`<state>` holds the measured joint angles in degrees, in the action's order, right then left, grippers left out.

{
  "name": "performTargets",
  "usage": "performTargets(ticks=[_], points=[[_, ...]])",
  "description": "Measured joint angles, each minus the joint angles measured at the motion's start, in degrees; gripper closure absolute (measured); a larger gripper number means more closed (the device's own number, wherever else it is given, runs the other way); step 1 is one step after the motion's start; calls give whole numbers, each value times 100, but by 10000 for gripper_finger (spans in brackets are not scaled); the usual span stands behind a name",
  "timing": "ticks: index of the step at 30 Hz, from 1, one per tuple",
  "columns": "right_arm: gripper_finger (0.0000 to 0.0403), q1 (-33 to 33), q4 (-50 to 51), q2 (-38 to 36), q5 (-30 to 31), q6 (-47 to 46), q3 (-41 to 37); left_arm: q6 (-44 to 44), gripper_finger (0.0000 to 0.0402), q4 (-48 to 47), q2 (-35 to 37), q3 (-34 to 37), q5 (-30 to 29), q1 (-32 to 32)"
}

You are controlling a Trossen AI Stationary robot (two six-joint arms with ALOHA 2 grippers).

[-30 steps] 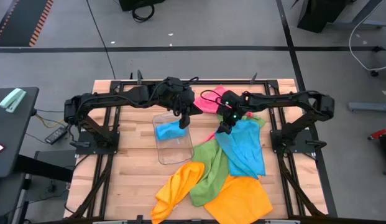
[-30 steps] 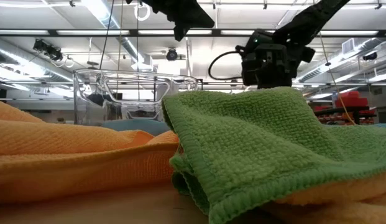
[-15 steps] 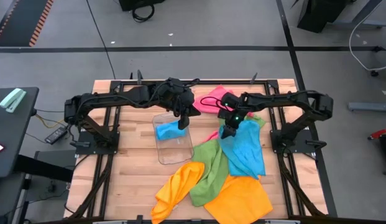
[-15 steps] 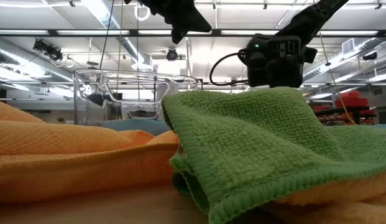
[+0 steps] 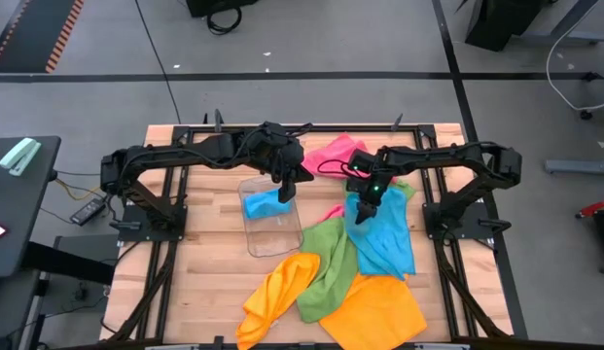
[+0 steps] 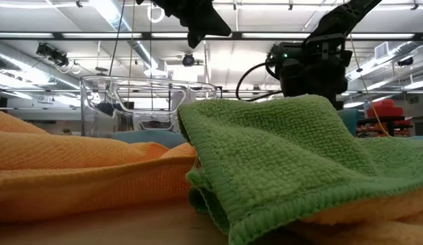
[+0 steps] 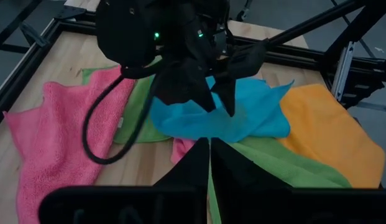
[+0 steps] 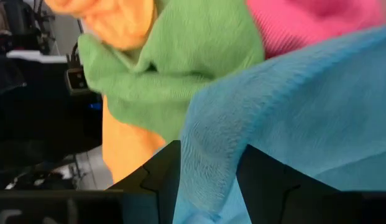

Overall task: Fold microfiber towels
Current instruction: Fold the blue towel

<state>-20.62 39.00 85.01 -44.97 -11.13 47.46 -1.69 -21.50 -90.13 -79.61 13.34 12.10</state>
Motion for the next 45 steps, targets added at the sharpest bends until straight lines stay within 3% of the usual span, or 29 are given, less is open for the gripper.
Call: performTargets(ticks=[9, 22, 27, 37, 45], points=[[246, 361, 459, 0, 149, 488, -2, 1, 388, -28, 0, 0, 0, 0], [249, 389, 202, 0, -86, 405, -302, 131, 391, -26, 0, -2, -4, 33], [276, 391, 160, 0, -491, 289, -302, 131, 386, -24, 0, -2, -2, 33], [354, 393, 157, 0, -573, 76, -302, 138, 381, -24, 0, -2, -4, 33], [362, 335, 219, 0, -649, -179, -279, 148, 390, -18, 0, -4, -4, 33]])
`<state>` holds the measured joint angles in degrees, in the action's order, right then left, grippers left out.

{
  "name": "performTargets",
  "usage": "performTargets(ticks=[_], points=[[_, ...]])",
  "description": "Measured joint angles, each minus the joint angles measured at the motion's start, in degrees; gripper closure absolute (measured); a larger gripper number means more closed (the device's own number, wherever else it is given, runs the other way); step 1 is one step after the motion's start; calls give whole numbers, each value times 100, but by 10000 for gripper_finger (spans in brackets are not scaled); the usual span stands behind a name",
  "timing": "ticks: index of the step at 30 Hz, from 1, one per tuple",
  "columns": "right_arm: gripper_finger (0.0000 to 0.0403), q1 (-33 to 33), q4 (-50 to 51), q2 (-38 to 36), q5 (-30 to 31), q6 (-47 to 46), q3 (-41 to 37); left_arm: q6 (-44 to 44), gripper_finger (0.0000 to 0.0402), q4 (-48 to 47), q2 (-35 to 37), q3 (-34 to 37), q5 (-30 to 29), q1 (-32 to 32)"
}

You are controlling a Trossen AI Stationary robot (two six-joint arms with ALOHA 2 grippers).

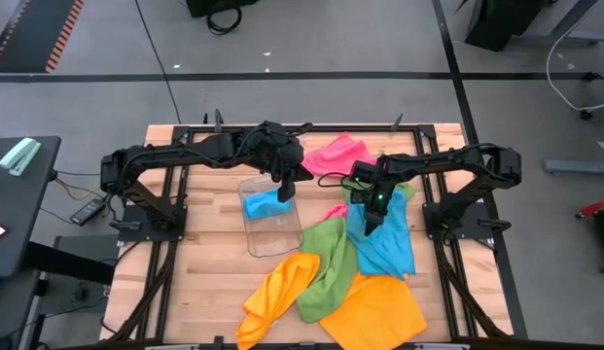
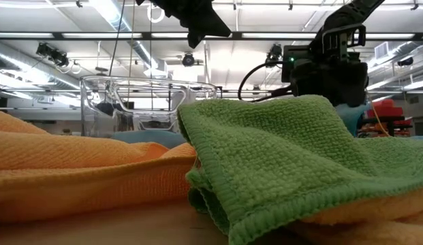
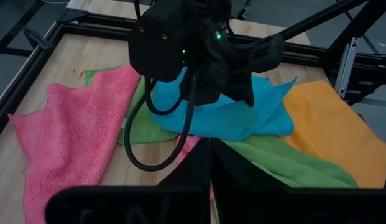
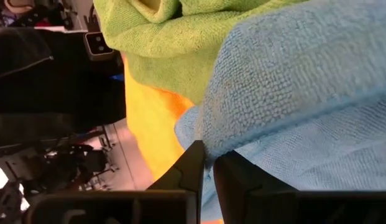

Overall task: Fold microfiber towels
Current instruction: Fold the blue towel

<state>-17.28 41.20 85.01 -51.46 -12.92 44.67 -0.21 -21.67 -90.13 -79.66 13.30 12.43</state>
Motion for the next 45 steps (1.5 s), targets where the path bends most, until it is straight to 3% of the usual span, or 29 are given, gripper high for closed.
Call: performTargets(ticks=[6, 14, 20, 28, 37, 45], points=[[363, -215, 829, 0, 235, 87, 371, 0, 376, 5, 0, -2, 0, 0], [363, -677, 2756, 0, 1303, 712, 1198, -4, 389, 5, 0, -2, 0, 0], [363, -1077, 3569, 0, 2032, 857, 1365, -59, 388, 3, 0, -2, 2, 0], [350, -852, 2941, 0, 1776, 700, 1346, -59, 374, 0, -1, -2, 2, -2], [287, -675, 2621, -13, 1115, 539, 1009, -214, 391, -325, -2, -2, 4, -2], [241, -680, 1952, -856, 787, -275, 204, -216, 376, -754, -4, -2, 4, -2]])
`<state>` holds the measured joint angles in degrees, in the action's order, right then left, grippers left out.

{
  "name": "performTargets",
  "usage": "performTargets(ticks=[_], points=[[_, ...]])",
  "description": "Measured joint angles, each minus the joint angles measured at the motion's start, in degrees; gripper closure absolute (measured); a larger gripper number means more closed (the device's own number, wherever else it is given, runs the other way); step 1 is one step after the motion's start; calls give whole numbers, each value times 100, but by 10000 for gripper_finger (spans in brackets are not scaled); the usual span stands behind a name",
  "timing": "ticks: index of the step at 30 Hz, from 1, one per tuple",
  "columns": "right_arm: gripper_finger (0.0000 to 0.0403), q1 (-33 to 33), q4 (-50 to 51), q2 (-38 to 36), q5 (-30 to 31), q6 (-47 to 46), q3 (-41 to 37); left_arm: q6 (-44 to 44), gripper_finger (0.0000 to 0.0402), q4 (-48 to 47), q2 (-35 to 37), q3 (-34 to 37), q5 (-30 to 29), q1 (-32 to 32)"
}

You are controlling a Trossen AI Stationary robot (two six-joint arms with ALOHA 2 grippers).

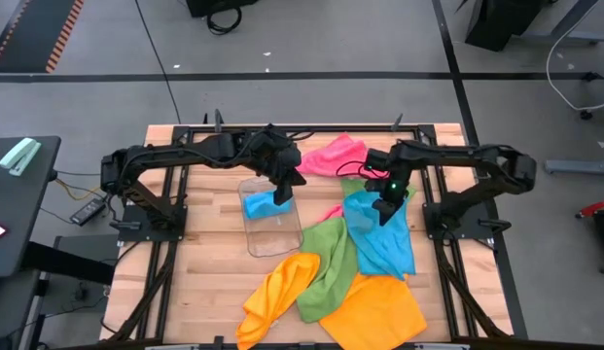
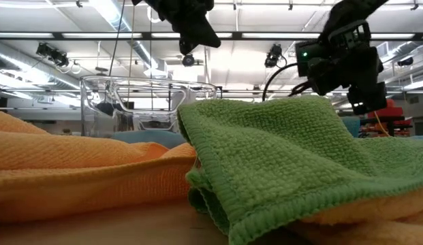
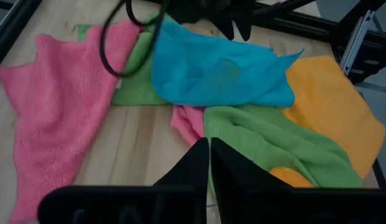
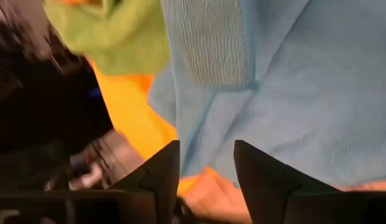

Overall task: Fold microfiber towels
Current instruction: Fold the blue towel

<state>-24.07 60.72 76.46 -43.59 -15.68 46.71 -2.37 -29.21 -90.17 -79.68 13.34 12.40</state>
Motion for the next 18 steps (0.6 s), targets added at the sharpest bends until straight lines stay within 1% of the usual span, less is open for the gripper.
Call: performTargets(ticks=[4, 8, 10, 15, 18], points=[[235, 179, -1023, -658, 122, -1171, -451, 2, 382, 13, 0, 0, -1, 0], [234, 557, -2036, -1191, 781, -2557, -951, 7, 391, 22, 0, 0, -2, 0], [234, 800, -2452, -1433, 859, -3139, -1223, 7, 391, 26, 0, 0, 0, 0], [234, 1358, -3309, -1883, 896, -4242, -1929, 9, 379, 77, 0, 0, -1, 1], [235, 1614, -4008, -1999, 1191, -4799, -2271, 11, 374, 168, 0, 0, -2, 0]])
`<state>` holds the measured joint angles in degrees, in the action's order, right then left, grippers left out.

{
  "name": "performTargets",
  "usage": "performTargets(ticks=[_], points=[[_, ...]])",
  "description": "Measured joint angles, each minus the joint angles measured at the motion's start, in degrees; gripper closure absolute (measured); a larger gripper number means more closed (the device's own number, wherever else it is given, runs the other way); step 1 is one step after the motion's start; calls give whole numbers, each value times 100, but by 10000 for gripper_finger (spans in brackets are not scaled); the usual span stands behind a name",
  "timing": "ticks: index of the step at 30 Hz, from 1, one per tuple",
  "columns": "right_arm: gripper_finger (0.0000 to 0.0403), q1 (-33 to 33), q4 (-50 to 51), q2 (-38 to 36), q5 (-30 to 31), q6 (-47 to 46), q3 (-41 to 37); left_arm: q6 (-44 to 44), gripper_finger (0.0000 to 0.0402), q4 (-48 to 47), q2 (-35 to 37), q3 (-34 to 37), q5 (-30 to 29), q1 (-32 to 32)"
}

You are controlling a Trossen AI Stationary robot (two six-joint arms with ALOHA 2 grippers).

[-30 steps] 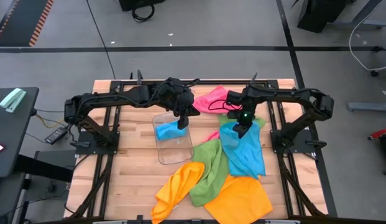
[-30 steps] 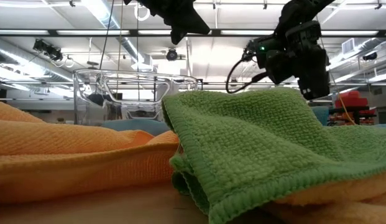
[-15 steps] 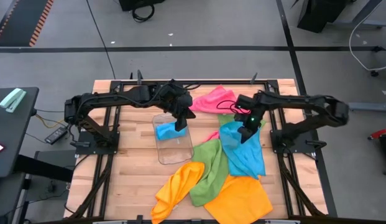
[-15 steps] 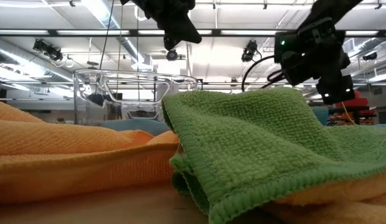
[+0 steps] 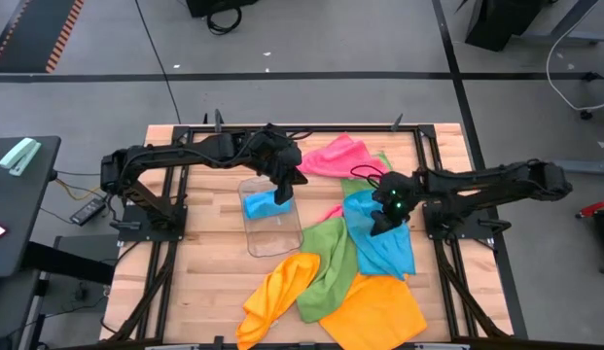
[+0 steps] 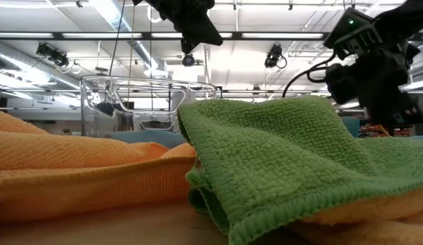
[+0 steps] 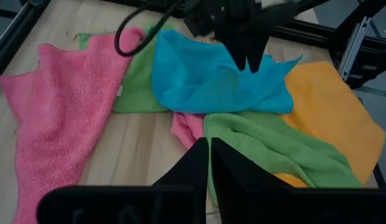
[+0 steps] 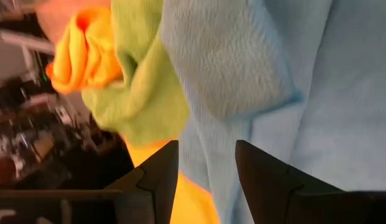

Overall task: Fold microfiber towels
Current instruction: Fold the blue towel

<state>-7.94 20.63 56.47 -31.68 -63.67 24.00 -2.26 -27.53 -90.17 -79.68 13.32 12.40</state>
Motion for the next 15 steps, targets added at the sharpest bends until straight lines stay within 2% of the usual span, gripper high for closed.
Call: performTargets(ticks=[3, 7, 15], points=[[235, 127, -361, -31, 455, -316, -142, 0, 377, 13, 0, 0, 0, 0], [235, 258, -368, -31, 990, -382, -152, -2, 388, 20, 0, 0, 0, 0], [244, 277, -366, -31, 1331, -301, -152, -7, 383, 20, 0, 0, 0, 0]])
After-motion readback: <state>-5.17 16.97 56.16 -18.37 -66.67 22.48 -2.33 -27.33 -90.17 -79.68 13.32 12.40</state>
